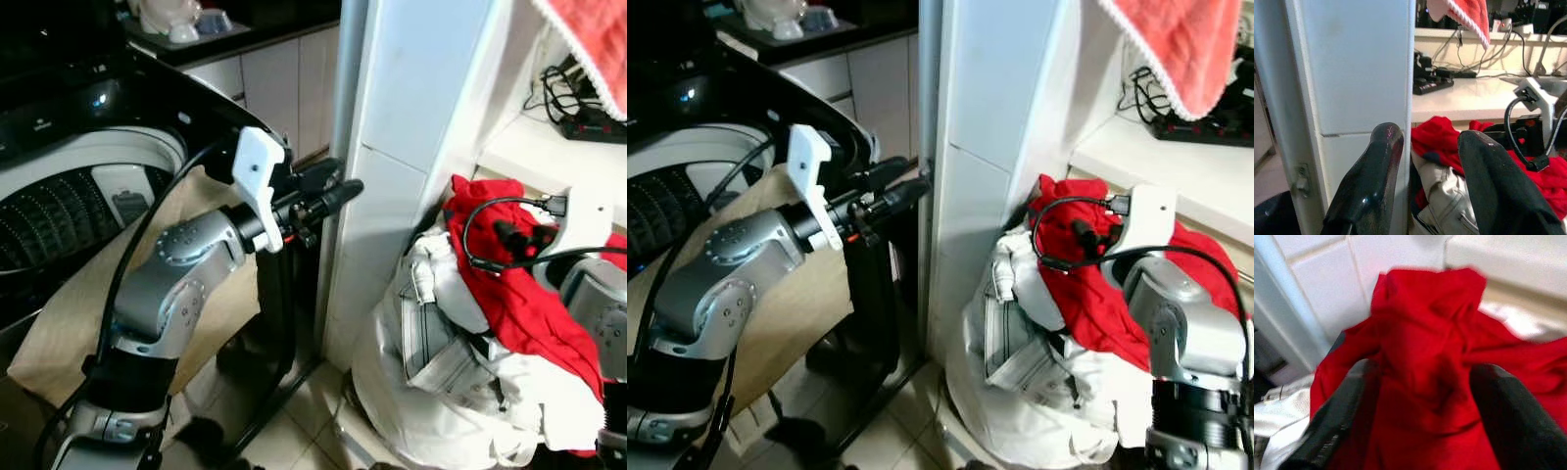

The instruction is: Clothes washing

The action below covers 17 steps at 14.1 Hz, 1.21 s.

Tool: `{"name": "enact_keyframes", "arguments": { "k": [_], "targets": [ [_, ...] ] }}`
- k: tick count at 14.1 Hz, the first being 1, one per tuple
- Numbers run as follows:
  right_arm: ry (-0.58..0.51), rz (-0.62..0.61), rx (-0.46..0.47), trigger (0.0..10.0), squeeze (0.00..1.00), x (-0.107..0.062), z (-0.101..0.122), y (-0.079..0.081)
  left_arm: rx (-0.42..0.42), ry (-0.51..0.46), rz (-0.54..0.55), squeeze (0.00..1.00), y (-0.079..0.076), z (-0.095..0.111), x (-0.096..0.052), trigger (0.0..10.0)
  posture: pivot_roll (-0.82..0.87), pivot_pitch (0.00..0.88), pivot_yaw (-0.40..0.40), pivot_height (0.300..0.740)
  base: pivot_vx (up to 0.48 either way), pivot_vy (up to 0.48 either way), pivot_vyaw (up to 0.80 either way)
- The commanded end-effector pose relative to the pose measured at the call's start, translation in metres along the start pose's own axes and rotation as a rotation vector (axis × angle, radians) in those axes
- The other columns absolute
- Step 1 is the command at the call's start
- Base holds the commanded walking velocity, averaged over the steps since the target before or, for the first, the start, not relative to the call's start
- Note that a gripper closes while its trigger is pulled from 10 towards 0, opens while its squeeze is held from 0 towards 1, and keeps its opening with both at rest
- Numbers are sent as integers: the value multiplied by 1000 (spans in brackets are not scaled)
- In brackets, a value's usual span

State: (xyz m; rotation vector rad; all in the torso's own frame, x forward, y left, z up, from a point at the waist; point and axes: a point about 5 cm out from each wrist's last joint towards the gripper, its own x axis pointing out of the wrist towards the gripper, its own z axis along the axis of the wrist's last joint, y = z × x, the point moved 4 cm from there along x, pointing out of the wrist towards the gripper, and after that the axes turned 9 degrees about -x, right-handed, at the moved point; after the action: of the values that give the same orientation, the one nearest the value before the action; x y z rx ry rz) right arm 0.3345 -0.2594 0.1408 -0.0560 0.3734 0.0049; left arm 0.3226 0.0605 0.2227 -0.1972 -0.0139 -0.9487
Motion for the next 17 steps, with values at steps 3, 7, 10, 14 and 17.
{"name": "enact_keyframes", "arguments": {
  "k": [3, 7, 10, 14, 17],
  "targets": [
    [130, 115, -75, 10000, 0, 24, -21, 8, 8, 108, -70, 0, -15, -13, -10, 10000, -83, 0, -1, 740, 0, 0, 0],
    [238, 123, -92, 3922, 0, 26, -40, 4, -8, 189, -112, 0, -24, -30, -24, 10000, -74, 0, -10, 740, 0, 0, 0],
    [231, 118, -81, 0, 0, 29, -38, 0, -9, 205, -118, 0, -26, -32, -25, 10000, -75, 0, -7, 740, 0, 0, 0],
    [220, 118, -65, 0, 0, 29, -36, -3, -2, 213, -129, 0, -27, -31, -25, 10000, -79, 0, -1, 740, 0, 0, 0],
    [214, 123, -54, 0, 0, 29, -36, -3, 0, 219, -130, 0, -27, -31, -26, 10000, -79, 0, 2, 740, 0, 0, 0]
  ]
}}
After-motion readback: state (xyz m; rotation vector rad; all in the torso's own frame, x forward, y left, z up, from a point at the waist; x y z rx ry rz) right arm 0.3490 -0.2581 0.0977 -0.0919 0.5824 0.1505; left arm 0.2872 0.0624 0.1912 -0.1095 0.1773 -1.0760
